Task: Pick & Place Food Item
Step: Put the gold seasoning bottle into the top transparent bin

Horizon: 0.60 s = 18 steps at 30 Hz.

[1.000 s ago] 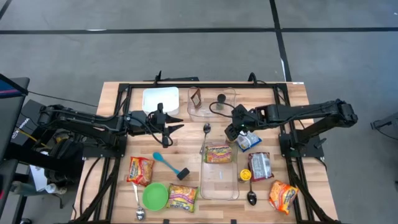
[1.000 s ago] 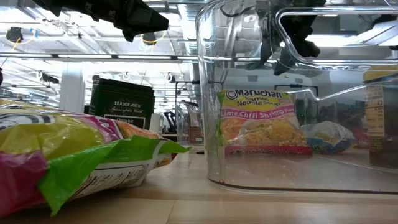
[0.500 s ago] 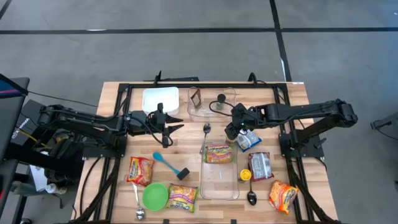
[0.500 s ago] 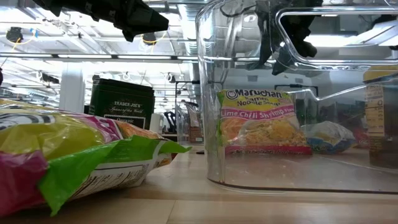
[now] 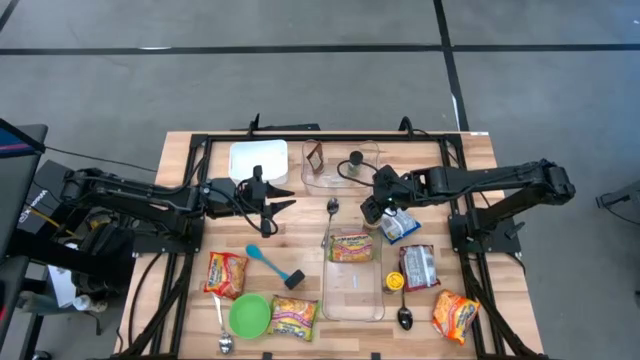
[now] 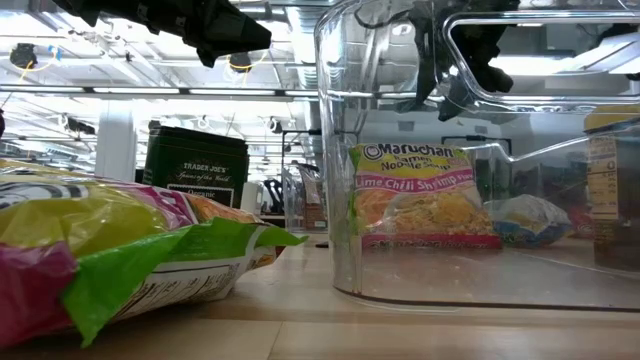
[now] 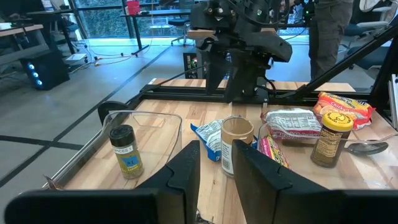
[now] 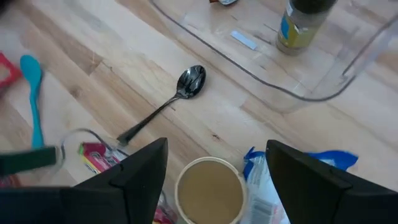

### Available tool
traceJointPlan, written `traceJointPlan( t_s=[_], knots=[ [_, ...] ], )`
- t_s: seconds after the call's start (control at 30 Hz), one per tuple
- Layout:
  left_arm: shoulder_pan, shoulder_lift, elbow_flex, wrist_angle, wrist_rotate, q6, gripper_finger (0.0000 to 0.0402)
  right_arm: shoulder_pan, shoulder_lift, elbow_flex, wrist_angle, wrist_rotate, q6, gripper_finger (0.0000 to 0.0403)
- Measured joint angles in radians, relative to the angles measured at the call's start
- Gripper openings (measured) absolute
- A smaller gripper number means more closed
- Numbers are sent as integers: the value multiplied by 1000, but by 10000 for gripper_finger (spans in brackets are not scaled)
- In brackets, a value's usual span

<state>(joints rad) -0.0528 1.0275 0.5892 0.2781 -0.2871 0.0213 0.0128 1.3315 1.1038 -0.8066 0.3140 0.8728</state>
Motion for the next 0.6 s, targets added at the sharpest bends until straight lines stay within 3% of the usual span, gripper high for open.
traceJointPlan(
  t_s=[0.33, 0.6],
  knots=[
    [0, 0, 0, 0, 0, 0, 88, -2, 10, 1, 0, 0, 39, 265],
    [0, 0, 0, 13, 0, 0, 88, -2, 65, -3, -48, 0, 332, 266]
  ],
)
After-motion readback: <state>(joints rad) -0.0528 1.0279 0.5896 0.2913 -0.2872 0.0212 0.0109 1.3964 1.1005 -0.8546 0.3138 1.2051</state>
